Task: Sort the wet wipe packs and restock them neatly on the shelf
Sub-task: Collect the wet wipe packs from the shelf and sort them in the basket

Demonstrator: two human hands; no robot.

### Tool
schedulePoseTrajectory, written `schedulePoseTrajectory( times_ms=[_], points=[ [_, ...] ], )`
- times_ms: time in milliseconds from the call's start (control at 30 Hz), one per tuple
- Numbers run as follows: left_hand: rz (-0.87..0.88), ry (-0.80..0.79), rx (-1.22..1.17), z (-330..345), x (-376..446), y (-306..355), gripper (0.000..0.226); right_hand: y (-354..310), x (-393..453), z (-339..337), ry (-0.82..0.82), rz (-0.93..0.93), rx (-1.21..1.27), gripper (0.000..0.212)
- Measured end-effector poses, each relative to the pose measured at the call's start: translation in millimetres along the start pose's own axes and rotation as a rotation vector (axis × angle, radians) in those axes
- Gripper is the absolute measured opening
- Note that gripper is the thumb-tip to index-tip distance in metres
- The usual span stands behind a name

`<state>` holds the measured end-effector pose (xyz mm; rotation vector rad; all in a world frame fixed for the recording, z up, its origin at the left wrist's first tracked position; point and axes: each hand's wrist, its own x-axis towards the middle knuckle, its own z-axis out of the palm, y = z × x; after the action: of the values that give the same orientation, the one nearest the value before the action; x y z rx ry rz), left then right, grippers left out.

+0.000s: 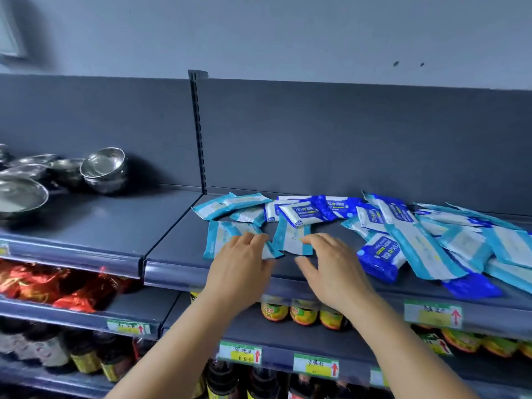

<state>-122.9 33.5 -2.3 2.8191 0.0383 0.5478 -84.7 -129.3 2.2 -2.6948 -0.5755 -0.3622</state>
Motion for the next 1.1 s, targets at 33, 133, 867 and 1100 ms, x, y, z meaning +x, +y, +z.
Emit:
schedulePoseTrajectory(
  times_ms=[33,133,867,1100],
  points=[
    [-0.023,0.004,0.006,2.2,5.6,-6.5,0.046,-0.6,9.1,4.8,-0.015,-0.005,-0.003,0.042],
    [-0.055,-0.014,0.059,9.0,19.5,-26.9,0.047,-5.5,33.5,21.3,-0.099,-0.005,0.001,0.048],
    [-0.364,-0.134,-0.106,11.1,59.3,-92.5,0.093,-44.9,112.4,80.2,-0.089,0.552,0.159,0.052],
    [-0.423,-0.049,-0.384,3.2,63.4,-97.2,0.047,-41.7,105.1,70.1,-0.08,0.423,0.389,0.018]
  ],
)
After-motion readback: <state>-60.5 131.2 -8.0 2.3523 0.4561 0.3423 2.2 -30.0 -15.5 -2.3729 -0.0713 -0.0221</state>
